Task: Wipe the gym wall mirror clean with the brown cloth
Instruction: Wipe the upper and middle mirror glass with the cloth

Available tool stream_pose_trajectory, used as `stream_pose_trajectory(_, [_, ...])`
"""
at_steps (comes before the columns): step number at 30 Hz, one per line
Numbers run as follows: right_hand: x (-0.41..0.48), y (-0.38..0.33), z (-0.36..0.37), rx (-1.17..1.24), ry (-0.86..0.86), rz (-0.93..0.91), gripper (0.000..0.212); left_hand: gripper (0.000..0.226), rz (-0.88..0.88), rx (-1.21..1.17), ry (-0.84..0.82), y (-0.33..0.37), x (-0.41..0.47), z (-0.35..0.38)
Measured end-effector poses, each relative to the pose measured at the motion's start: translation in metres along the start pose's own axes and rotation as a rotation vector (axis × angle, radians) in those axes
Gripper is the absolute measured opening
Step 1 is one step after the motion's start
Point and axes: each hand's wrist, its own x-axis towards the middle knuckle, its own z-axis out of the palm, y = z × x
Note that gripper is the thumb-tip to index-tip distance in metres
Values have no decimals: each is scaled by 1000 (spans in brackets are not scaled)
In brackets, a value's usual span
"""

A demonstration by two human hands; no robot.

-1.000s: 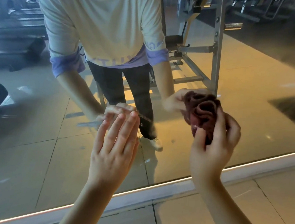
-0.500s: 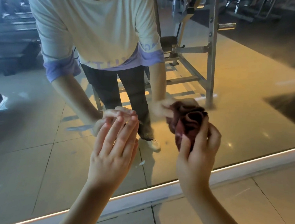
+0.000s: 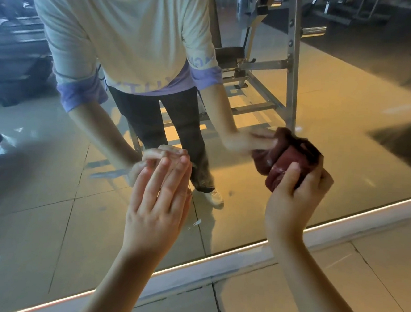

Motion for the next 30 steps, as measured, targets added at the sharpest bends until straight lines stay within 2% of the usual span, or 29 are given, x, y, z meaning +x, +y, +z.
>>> stream_pose_trajectory(2, [-18, -5, 2, -10, -46, -38, 65, 84, -6, -3, 3, 1, 0, 0])
stream_pose_trajectory(5, [-37, -13, 3, -39, -166, -200, 59, 81, -1, 5, -7, 0, -1, -2])
stream_pose_trajectory(9, [-10, -26, 10, -1, 20, -188, 50, 71, 14, 9, -12, -1, 0, -4])
stream_pose_trajectory(11, [-24, -25, 14, -4, 35, -226, 47, 69, 21, 2, -15, -2, 1, -6])
stream_pose_trajectory(15, [-52, -16, 7, 4, -190, -445, 46, 73, 55, -1, -41, -7, 3, -12])
stream_pose_trajectory(19, [-29, -34, 8, 119, -37, -415, 37, 77, 67, 9, -73, -13, 4, -16])
stream_pose_trajectory(21, [-37, -37, 15, 132, -14, -432, 30, 74, 49, 18, -69, -13, 4, -17])
stream_pose_trajectory(23, [-51, -25, 18, 66, -108, -567, 25, 69, 14, 44, -53, -14, 3, -18])
stream_pose_trajectory(26, [-48, -12, 11, -48, -229, -780, 19, 74, -36, 83, -53, -22, 3, -22])
stream_pose_trajectory(28, [-35, -24, 10, -43, -146, -784, 19, 76, -54, 87, -48, -28, 2, -24])
stream_pose_trajectory(30, [-29, -43, 17, 29, -31, -708, 22, 75, -67, 86, -47, -30, 0, -25])
